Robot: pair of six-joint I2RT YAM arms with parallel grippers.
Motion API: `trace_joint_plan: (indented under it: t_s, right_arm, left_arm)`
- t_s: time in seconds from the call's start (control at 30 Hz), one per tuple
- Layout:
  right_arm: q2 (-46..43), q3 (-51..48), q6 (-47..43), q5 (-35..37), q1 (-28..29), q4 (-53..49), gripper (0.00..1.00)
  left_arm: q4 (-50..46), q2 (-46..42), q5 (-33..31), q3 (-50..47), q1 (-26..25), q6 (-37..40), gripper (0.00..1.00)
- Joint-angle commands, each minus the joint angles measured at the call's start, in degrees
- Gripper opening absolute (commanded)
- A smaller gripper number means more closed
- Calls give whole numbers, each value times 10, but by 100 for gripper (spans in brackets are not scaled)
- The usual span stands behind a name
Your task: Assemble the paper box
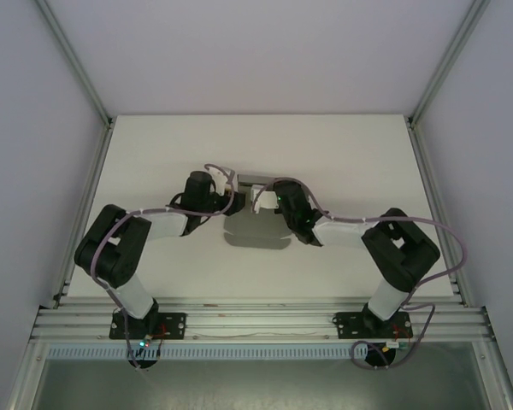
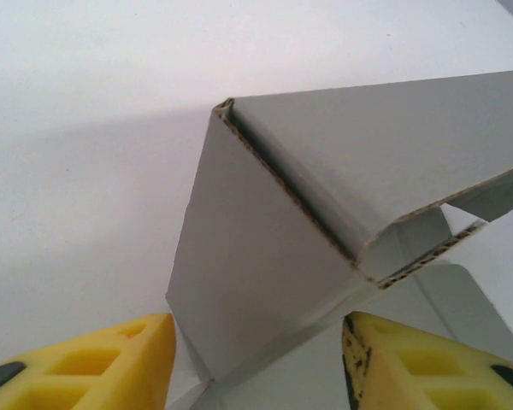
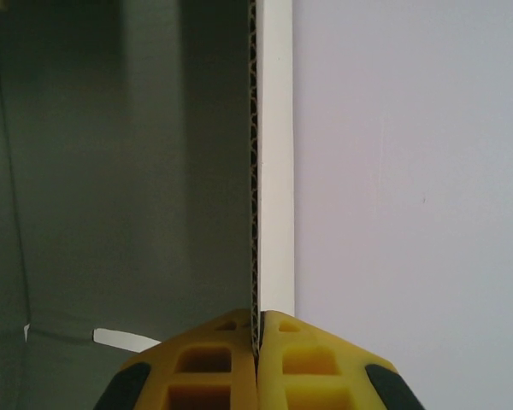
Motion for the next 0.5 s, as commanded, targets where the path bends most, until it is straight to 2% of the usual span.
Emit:
trace_joint_plan:
  t_s: [0.0,0.27,0.47]
  right_arm:
    - [-5,-22,15,10,20,11,0]
    - [-6,-27,39,17,28,-23,0]
    - [-12,-26,41,8,28,-48,0]
  left_arm:
    - [57,6,-88,-1,-16,24,52]
    - [37,12,-177,4,-33,32,53]
    - [33,-4,-183,-19,-34,48,57]
